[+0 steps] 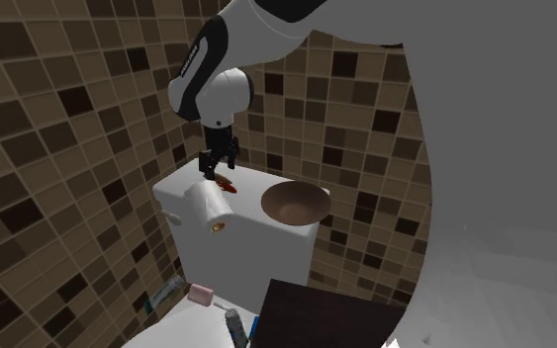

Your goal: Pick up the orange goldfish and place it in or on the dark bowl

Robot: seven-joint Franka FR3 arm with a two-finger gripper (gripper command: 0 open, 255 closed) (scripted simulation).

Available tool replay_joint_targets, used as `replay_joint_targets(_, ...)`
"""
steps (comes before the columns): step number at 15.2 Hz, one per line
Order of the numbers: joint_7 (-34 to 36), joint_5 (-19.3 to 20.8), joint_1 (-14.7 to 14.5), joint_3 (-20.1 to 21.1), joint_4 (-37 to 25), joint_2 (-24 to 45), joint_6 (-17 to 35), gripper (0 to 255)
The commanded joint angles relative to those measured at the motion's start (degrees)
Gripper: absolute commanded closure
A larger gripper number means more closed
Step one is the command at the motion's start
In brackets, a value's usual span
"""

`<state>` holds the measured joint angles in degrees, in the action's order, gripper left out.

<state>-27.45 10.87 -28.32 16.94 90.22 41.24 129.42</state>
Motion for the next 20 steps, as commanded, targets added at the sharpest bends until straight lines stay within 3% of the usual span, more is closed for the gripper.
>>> replay_joint_targets(1, 0.1, 0.2, -0.1, -0.2, 0.5, 0.7, 0.0, 0)
replay_joint_targets(11, 0.2, 0.4, -0.3, -0.4, 0.5, 1.5, 0.8, 0)
replay_joint_targets(12, 0.2, 0.4, -0.3, -0.4, 0.5, 1.5, 0.8, 255)
replay_joint_targets(20, 0.3, 0.4, -0.3, -0.4, 0.6, 1.4, 0.8, 255)
